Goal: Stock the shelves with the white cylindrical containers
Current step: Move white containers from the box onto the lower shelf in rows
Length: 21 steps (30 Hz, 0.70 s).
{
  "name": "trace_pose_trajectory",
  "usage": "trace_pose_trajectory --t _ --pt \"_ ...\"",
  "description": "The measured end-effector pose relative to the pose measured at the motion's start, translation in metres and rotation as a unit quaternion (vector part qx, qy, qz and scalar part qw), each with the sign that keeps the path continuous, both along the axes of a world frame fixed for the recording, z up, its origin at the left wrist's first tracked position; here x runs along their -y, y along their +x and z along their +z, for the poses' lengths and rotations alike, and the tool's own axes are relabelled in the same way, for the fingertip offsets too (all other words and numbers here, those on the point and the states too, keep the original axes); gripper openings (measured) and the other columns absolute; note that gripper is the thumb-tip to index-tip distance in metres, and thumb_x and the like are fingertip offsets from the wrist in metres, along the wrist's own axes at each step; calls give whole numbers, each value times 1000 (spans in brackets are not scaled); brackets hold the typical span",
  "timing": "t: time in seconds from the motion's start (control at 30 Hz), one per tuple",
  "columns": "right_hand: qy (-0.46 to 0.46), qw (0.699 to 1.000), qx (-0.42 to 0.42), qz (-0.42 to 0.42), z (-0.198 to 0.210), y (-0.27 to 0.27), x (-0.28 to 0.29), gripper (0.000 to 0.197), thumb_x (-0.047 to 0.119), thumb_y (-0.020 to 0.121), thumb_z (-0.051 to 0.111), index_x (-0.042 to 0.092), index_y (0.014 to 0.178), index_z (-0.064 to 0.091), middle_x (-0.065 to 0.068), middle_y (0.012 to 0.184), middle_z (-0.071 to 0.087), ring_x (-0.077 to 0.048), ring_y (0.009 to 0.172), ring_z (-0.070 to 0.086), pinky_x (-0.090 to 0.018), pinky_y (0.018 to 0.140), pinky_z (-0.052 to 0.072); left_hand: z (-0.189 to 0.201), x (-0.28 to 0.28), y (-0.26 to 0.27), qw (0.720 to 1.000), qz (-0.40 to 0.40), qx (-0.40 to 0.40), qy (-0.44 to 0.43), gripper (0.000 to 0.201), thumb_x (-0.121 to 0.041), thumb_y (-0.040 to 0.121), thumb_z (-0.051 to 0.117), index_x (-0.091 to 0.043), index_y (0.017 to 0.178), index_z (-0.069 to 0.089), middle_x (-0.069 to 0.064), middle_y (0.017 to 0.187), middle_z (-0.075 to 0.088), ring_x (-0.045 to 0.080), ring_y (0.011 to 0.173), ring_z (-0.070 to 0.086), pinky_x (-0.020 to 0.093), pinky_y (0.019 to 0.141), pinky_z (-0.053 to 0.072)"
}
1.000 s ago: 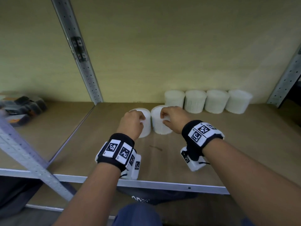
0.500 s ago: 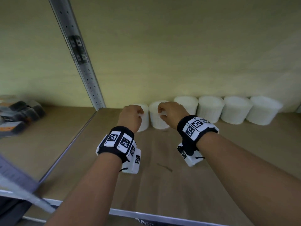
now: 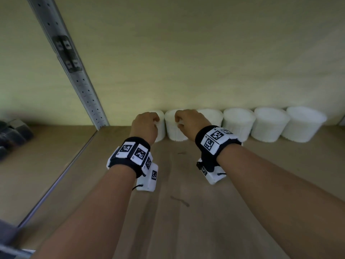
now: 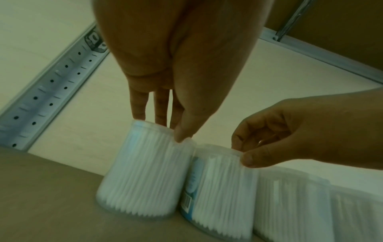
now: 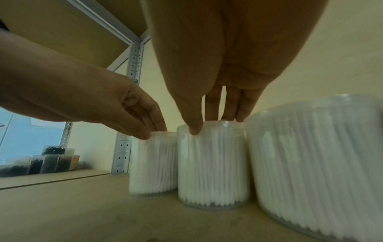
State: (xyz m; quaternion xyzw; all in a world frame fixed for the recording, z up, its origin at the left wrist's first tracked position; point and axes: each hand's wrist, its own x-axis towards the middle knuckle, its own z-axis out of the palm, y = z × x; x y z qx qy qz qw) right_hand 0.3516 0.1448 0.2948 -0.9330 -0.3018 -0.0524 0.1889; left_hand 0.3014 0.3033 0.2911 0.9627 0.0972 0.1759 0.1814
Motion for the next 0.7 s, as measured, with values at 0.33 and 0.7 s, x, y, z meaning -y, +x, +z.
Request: trace_pose_trajectory --t 0.33,0.7 --pt "30 999 -19 -2 -5 1 11 24 9 94 46 9 116 56 -12 115 60 -28 104 56 -36 87 46 1 6 1 999 -36 -30 8 42 0 89 49 -8 129 57 11 134 57 31 123 52 38 103 42" --pt "37 999 -20 6 10 -38 42 36 21 94 53 14 129 50 -8 132 52 -25 119 49 -34 104 37 15 24 -34 985 -75 -147 -41 73 -43 82 51 1 139 39 21 144 40 32 134 39 33 112 28"
